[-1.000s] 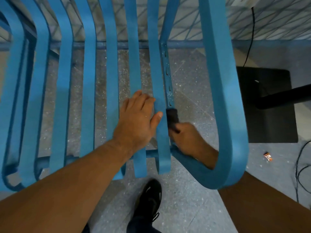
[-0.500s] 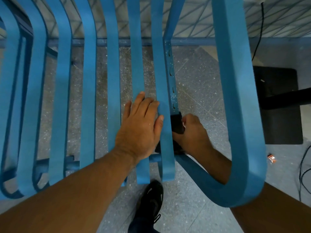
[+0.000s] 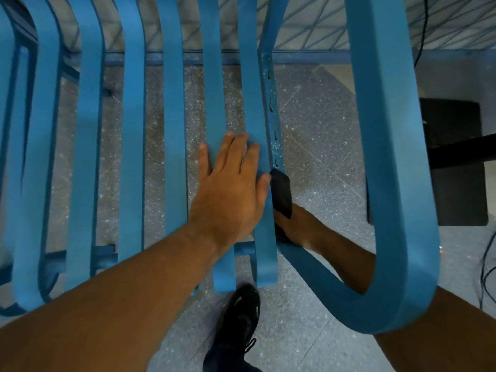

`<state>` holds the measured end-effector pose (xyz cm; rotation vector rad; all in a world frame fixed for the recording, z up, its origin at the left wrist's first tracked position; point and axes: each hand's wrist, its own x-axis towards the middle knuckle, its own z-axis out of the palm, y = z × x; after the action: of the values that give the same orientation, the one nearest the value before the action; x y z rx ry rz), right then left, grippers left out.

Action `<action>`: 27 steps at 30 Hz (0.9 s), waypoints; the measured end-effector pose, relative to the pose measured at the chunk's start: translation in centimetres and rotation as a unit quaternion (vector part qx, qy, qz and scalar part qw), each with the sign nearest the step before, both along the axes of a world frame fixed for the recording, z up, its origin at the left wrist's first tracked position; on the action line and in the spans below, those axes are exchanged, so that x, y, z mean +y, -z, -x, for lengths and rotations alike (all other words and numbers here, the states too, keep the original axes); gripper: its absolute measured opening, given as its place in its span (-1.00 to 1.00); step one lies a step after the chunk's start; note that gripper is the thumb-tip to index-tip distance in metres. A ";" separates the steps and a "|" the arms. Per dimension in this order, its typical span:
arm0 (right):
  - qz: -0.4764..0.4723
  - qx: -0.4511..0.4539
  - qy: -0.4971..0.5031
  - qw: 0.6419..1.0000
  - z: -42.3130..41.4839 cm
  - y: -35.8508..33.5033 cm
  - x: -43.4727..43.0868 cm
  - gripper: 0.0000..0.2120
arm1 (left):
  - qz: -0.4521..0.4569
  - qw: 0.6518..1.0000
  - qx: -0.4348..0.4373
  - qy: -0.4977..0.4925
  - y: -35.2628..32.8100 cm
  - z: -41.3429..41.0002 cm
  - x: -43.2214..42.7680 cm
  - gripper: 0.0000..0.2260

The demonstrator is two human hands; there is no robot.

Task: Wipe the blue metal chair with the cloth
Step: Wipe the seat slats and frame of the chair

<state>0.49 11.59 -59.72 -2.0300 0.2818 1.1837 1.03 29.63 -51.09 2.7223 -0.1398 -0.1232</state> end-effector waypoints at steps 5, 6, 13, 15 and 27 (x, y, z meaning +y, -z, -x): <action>0.144 -0.179 -0.036 0.973 -0.6 -1.2 0.1 -0.19 | -0.020 1.000 0.008 -0.012 0.0 -0.5 -0.3 -0.53; 0.173 -0.202 -0.033 0.963 -1.0 -1.6 0.8 -0.08 | -0.021 1.000 0.007 -0.013 0.0 -0.5 -0.3 -0.53; 0.148 -0.149 0.071 0.975 -1.7 -0.5 3.8 -0.50 | -0.026 1.000 0.009 -0.013 0.3 -0.5 -0.4 -0.53; 0.097 -0.128 0.128 0.979 -1.6 -0.3 3.2 -0.45 | -0.024 1.000 0.008 -0.015 0.3 -0.6 -0.3 -0.53; 0.119 -0.094 0.001 0.988 -1.1 -1.3 2.4 -0.22 | -0.032 0.999 0.012 -0.016 0.2 -0.8 -0.5 -0.53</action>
<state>1.63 13.99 -58.41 -2.3296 0.3447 0.9856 1.82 29.17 -51.30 2.7844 -0.0875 -0.1549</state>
